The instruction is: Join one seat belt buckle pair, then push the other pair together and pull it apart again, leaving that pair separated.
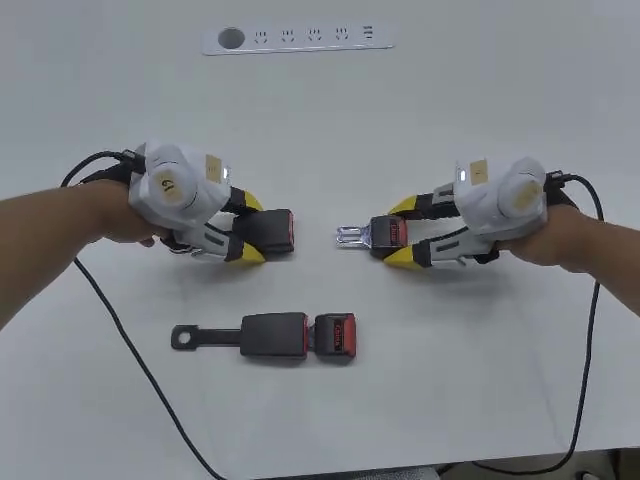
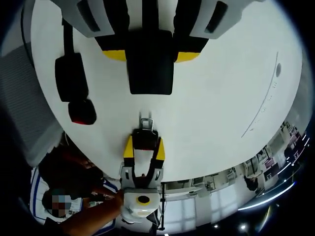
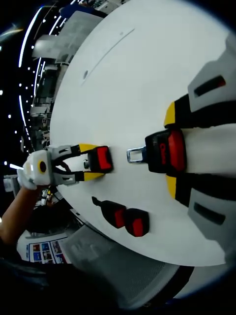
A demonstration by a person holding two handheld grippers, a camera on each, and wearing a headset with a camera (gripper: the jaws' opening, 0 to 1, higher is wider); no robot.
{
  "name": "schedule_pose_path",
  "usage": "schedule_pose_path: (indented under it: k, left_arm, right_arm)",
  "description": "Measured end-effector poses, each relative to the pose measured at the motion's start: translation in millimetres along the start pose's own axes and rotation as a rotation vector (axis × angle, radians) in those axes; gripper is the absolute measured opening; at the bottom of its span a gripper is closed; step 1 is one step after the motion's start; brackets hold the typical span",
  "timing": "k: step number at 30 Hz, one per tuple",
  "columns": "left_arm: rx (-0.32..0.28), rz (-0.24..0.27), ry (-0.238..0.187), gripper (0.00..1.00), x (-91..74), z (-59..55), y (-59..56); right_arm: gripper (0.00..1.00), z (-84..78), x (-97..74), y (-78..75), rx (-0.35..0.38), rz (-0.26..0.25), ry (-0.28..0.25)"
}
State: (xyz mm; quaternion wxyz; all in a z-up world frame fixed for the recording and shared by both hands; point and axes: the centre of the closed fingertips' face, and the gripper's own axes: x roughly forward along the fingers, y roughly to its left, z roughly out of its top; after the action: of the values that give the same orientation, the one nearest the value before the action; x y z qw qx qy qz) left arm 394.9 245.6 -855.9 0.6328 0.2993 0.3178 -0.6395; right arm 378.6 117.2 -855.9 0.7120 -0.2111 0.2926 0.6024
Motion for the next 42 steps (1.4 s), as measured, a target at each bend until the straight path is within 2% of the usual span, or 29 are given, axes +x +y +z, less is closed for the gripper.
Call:
schedule_pose_path:
  k: [14,28,42]
  left_arm:
    - [0.004,-0.004,0.010,0.35,0.2,0.0,0.7]
    - [0.017,-0.012,0.027,0.35,0.0,0.4,-0.6]
    - [0.020,-0.013,0.049,0.34,0.0,-0.5,-0.6]
  right_arm:
    - [0.35,25.3,26.7,2.5,0.002,0.021,-0.043]
    - [0.35,41.6,47.4,2.7,-0.007,0.028,-0.053]
    - [0.35,43.5,49.0,0.6,0.007,0.025,-0.037]
